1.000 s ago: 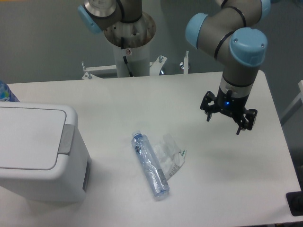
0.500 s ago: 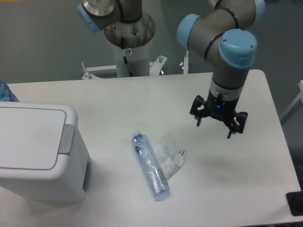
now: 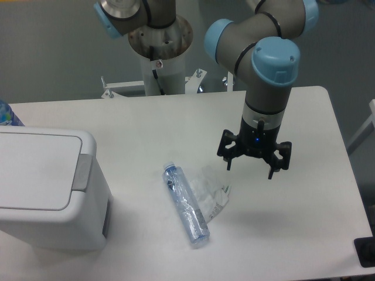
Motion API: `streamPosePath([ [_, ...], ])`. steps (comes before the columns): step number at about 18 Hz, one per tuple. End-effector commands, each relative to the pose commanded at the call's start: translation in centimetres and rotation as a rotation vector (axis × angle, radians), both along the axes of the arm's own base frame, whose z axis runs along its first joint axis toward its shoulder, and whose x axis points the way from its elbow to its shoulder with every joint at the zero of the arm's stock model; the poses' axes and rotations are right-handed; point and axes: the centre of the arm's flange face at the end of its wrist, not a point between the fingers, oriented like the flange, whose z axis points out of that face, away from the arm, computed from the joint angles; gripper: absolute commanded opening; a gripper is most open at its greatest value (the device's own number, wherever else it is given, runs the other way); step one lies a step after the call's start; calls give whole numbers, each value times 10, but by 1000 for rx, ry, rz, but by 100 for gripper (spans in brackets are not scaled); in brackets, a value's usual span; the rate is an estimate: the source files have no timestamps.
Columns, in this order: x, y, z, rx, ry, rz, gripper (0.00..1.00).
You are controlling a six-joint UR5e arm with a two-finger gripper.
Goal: Open the trash can
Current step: 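Move the gripper over the water bottle toward the white trash can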
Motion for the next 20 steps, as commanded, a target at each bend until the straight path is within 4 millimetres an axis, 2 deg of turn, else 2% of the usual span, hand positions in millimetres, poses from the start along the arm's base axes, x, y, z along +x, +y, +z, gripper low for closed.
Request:
streamPosePath([
  [4, 15, 11, -2, 12, -17, -17, 100],
  [6, 22, 12, 7, 40, -30, 11, 100],
  [8, 33, 21, 15, 83, -78, 82, 100],
  [13, 52, 37, 38, 185, -153, 124, 100],
  [15, 60, 45, 42, 217, -199, 143, 100],
  [20, 75, 64, 91, 354, -283, 171, 100],
])
